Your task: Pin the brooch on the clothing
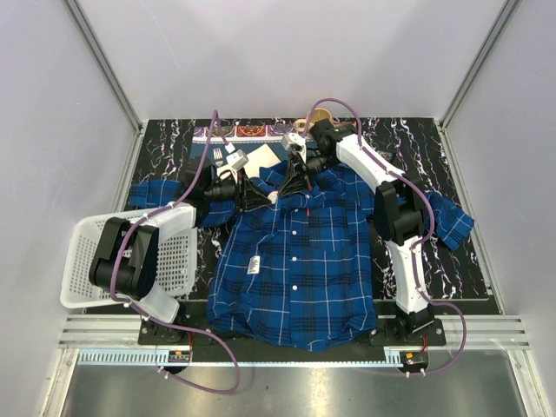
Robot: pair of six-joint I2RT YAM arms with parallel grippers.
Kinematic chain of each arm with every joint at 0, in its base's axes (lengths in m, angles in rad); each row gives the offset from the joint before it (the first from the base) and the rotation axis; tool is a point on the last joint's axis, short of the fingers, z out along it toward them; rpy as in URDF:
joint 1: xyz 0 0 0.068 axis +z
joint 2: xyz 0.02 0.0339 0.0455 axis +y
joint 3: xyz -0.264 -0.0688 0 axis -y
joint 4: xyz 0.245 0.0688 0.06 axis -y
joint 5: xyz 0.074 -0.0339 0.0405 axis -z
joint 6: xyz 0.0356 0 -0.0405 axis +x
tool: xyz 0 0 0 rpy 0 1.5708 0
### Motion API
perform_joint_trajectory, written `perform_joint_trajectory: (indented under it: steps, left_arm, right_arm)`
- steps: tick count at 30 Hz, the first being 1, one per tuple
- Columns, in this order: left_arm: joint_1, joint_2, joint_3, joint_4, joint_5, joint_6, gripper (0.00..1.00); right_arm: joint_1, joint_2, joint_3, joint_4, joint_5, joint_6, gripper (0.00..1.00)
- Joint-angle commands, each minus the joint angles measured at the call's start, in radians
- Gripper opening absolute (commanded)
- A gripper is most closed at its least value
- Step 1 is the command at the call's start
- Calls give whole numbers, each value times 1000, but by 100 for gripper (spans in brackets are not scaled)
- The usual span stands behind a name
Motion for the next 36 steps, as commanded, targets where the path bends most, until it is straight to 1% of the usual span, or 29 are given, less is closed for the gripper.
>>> perform_joint_trajectory:
  steps: [1, 3, 4, 6, 7, 9, 10, 11, 12, 13, 14, 15, 16, 17, 19, 21, 23, 27, 32, 33, 34, 36]
  left_arm:
    - [-3, -34, 6, 135, 15, -12, 34]
    - [-6, -25, 12, 138, 12, -21, 30]
    - [-6, -22, 13, 140, 12, -24, 24]
    - [-11, -19, 18, 137, 7, -30, 17]
    - [-11, -13, 21, 137, 7, -33, 8]
    - [-11, -8, 27, 131, 10, -46, 4]
    - [-11, -5, 29, 126, 10, -50, 3]
    - [-11, -2, 30, 117, 9, -53, 0]
    - [-11, -3, 32, 109, 10, -53, 0]
    - [-11, 1, 35, 100, 9, -53, 0]
    - [-11, 3, 36, 89, 10, -56, 0]
    - [-11, 3, 38, 88, 10, -66, 0]
    - [-11, 4, 38, 85, 9, -67, 0]
    - [-11, 4, 38, 85, 9, -69, 0]
    - [-11, 10, 41, 85, 7, -73, 0]
    - [-11, 15, 44, 88, 12, -82, 0]
    - [-11, 18, 46, 89, 9, -83, 0]
    - [-11, 24, 56, 92, 7, -87, 0]
    - [-11, 27, 56, 92, 6, -93, 0]
    - [-11, 27, 58, 92, 6, -95, 0]
    - [-12, 27, 58, 94, 6, -95, 0]
    - [-11, 26, 55, 94, 6, -96, 0]
  right_arm:
    - [-2, -22, 6, -10, -40, -1, 0]
    - [-2, -22, 6, -11, -36, -3, 0]
    - [-2, -22, 5, -11, -36, -1, 0]
    - [-2, -23, 3, -10, -36, -4, 0]
    - [-3, -25, 0, -11, -36, -6, 0]
    - [-5, -26, -1, -11, -35, -8, 0]
    - [-5, -28, -3, -11, -33, -11, 2]
    - [-8, -32, -5, -11, -32, -20, 8]
    - [-9, -35, -11, -11, -29, -23, 25]
    - [-12, -37, -12, -11, -26, -27, 34]
    - [-19, -42, -15, -11, -21, -38, 39]
    - [-22, -46, -23, -13, -14, -50, 49]
    - [-25, -55, -31, -26, -10, -69, 52]
    - [-26, -60, -35, -37, -4, -122, 55]
    - [-26, -75, -52, -68, 13, -182, 59]
    - [-23, -78, -49, -68, 8, -187, 61]
    - [-22, -74, -37, -68, -1, -153, 59]
    - [-5, -75, -35, -63, 14, -138, 56]
    - [7, -80, -46, -47, 34, -106, 55]
    - [9, -85, -54, -16, 37, -92, 55]
    - [12, -94, -60, 8, 39, -34, 55]
    - [14, -101, -80, 82, 48, 17, 54]
